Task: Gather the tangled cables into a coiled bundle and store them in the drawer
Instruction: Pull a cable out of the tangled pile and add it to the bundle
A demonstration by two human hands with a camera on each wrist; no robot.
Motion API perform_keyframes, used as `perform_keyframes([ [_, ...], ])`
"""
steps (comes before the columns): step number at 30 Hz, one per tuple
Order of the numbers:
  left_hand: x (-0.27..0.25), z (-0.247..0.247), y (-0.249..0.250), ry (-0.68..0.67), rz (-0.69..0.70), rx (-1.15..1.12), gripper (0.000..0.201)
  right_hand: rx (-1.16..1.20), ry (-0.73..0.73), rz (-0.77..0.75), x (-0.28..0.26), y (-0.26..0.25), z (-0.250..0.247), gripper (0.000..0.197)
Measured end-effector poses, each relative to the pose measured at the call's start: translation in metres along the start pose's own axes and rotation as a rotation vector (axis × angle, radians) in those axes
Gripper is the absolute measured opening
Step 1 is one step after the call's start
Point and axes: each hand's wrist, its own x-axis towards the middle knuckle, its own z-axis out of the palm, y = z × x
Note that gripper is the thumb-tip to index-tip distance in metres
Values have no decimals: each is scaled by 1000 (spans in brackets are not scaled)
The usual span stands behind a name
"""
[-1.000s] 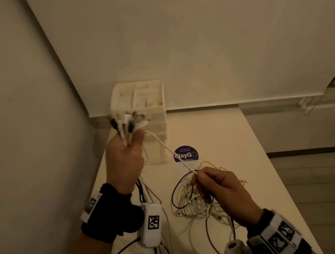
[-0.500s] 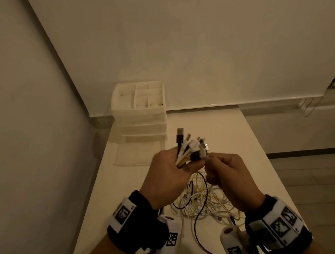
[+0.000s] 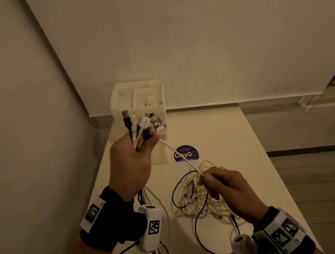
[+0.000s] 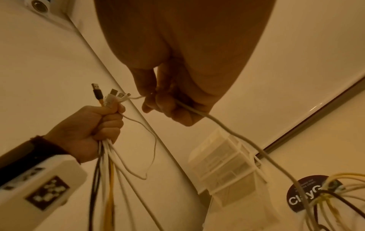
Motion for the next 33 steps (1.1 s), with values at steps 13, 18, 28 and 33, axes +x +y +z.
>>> perform_keyframes([
  [13, 4, -17, -7, 132, -90, -76, 10, -24, 204, 56, -3, 13, 5, 43],
  [18, -20, 18, -2, -374, -81, 35, 18, 77, 183, -76, 15, -28, 13, 42],
  [28, -16, 17, -24, -72, -21, 121, 8, -93, 61, -91, 35, -1, 15, 29],
  [33, -4, -11, -22, 75, -109, 46, 15, -164, 100, 50, 24, 38, 10, 44],
])
